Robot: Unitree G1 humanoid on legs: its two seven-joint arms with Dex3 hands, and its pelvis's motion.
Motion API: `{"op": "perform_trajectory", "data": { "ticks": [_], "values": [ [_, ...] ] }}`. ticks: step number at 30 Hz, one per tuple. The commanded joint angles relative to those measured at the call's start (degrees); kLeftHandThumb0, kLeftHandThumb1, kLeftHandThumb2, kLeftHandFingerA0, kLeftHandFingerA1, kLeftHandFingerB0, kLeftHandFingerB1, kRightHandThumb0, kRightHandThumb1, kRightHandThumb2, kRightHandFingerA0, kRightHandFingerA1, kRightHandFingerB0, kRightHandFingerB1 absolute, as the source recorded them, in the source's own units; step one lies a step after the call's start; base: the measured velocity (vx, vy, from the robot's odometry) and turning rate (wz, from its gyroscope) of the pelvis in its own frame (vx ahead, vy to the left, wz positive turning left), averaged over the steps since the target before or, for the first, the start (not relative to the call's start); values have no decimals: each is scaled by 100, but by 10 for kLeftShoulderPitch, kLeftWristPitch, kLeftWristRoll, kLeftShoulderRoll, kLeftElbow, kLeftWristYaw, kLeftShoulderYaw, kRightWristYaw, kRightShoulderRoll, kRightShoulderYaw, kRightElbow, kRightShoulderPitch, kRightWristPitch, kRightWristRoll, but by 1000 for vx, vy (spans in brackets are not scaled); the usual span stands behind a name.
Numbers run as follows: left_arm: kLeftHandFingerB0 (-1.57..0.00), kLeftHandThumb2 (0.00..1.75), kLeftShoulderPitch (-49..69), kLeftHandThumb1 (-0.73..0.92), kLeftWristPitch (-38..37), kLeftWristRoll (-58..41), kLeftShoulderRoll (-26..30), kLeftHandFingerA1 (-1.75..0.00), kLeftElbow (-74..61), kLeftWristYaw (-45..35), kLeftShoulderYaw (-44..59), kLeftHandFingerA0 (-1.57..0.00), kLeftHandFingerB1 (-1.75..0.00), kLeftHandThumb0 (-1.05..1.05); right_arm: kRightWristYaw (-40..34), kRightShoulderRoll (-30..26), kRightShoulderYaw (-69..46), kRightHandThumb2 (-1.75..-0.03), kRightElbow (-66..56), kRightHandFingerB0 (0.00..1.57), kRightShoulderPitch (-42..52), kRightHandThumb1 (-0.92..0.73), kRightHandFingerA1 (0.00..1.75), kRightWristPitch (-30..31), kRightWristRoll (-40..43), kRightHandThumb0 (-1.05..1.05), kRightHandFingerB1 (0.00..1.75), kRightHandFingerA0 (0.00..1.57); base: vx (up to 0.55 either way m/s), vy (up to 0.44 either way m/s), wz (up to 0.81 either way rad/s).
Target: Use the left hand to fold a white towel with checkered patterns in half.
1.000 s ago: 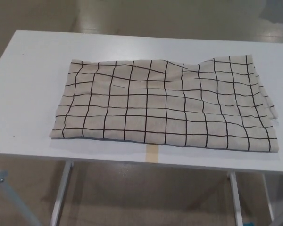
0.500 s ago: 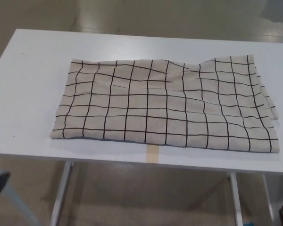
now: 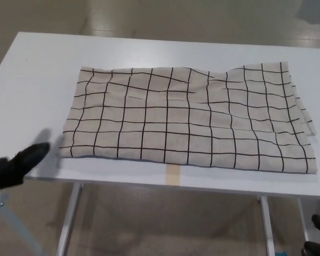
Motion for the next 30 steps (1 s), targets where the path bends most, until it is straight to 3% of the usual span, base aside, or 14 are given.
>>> {"op": "perform_trajectory", "data": {
  "ticks": [1, 6, 7, 8, 9, 11, 13, 14, 17, 19, 23, 27, 30],
  "values": [
    [0, 80, -77, 39, -16, 123, 45, -17, 49, -3, -69, 0, -20, -62, 1, 1, 6, -57, -12, 43, 16, -58, 65, -20, -11, -38, 50, 50, 0, 0, 0],
    [0, 80, -130, 39, 7, 169, 65, -15, 103, 2, -125, 0, -20, -63, 3, 1, 6, -58, -7, 43, 9, -58, 65, -22, -6, -38, 50, 50, 0, 0, 0],
    [0, 56, -138, 51, 18, 182, 70, -14, 115, 3, -140, 0, -23, -68, 5, 1, 6, -57, -5, 44, 8, -58, 65, -25, -5, -37, 50, 50, 0, 0, 0],
    [0, 56, -142, 51, 25, 188, 73, -14, 122, 3, -148, 0, -23, -68, 6, 0, 7, -57, -5, 44, 8, -58, 65, -26, -5, -37, 50, 50, 0, 0, 0],
    [0, 72, -146, 41, 39, 202, 78, -5, 129, 0, -159, 0, -15, -69, 8, 0, 7, -57, -3, 44, 9, -58, 65, -27, -4, -37, 50, 50, 0, 0, 0],
    [0, 70, -152, 39, 67, 229, 87, -5, 140, -6, -182, 0, -15, -68, 11, -2, 6, -57, 0, 44, 10, -58, 65, -30, -3, -37, 50, 50, 0, 0, 0],
    [0, 78, -152, 42, 94, 250, 96, -2, 140, -18, -205, 0, -11, -70, 11, -5, 6, -57, 1, 43, 12, -58, 65, -32, -5, -37, 50, 50, 0, 0, 0],
    [0, 55, -153, 47, 109, 262, 101, 0, 138, -30, -216, 0, -9, -61, 10, -5, 5, -57, 2, 43, 13, -59, 65, -33, -6, -37, 50, 50, 0, 0, 0],
    [0, 54, -157, 45, 134, 280, 111, 0, 134, -51, -239, 0, -7, -57, 9, -6, 3, -58, 3, 44, 14, -59, 65, -34, -8, -37, 50, 50, 0, 0, 0],
    [0, 57, -162, 39, 151, 286, 122, 0, 131, -76, -255, 0, -1, -39, 8, -6, 3, -57, 3, 43, 14, -59, 65, -35, -8, -37, 50, 50, 0, 0, 0],
    [0, 53, -187, 42, 176, 298, 133, 0, 151, -96, -289, 0, -1, -23, 6, -3, 3, -58, 0, 43, 16, -58, 65, -35, -7, -38, 50, 50, 0, 0, 0],
    [0, 60, -207, 43, 193, 300, 125, 0, 174, -93, -312, 0, -1, -14, 7, 0, 5, -58, -1, 43, 21, -58, 65, -35, -6, -38, 50, 50, 0, 0, 0],
    [0, 54, -223, 46, 214, 306, 113, 0, 188, -96, -330, 0, -4, -15, 7, 2, 7, -58, -4, 43, 25, -58, 65, -34, -8, -37, 50, 50, 0, 0, 0]
  ]
}}
